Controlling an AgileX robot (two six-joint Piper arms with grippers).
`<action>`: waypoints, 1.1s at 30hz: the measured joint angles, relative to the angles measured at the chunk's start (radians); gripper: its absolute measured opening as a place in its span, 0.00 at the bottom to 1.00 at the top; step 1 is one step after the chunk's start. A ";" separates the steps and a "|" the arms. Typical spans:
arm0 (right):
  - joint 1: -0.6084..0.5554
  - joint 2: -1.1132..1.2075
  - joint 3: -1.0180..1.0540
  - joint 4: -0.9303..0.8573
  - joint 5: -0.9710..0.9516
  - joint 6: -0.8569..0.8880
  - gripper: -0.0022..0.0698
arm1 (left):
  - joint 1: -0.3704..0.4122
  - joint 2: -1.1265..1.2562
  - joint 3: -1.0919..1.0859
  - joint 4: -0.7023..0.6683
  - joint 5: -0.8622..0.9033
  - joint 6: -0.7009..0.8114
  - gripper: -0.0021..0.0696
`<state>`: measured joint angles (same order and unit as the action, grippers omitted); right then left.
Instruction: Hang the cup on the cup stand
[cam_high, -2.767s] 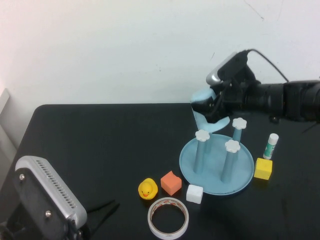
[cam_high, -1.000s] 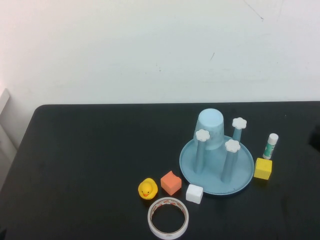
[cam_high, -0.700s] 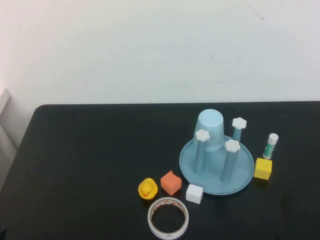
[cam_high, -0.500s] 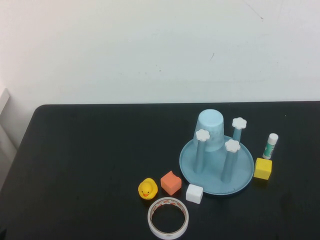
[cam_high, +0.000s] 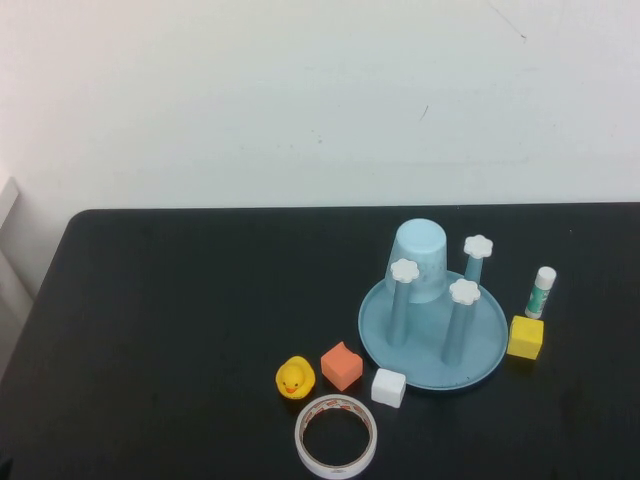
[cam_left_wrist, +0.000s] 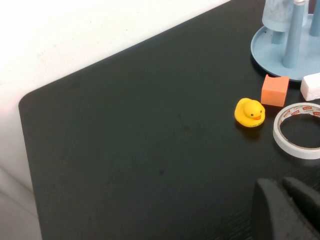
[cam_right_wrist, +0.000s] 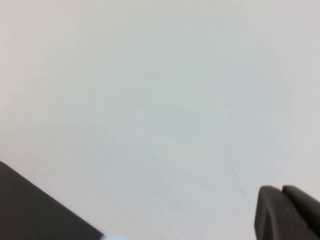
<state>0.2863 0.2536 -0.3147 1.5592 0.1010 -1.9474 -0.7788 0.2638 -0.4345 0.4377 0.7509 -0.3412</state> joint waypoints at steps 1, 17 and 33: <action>0.000 -0.014 0.018 -0.016 -0.021 0.011 0.03 | 0.000 0.000 0.000 0.000 0.000 0.000 0.03; -0.303 -0.262 0.260 -1.661 0.228 1.782 0.03 | 0.000 0.000 0.000 0.000 0.005 0.000 0.03; -0.337 -0.265 0.341 -1.630 0.157 1.813 0.03 | 0.000 0.000 0.000 0.000 0.005 0.000 0.03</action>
<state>-0.0506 -0.0119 0.0258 -0.0706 0.2575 -0.1348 -0.7788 0.2638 -0.4345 0.4377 0.7554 -0.3412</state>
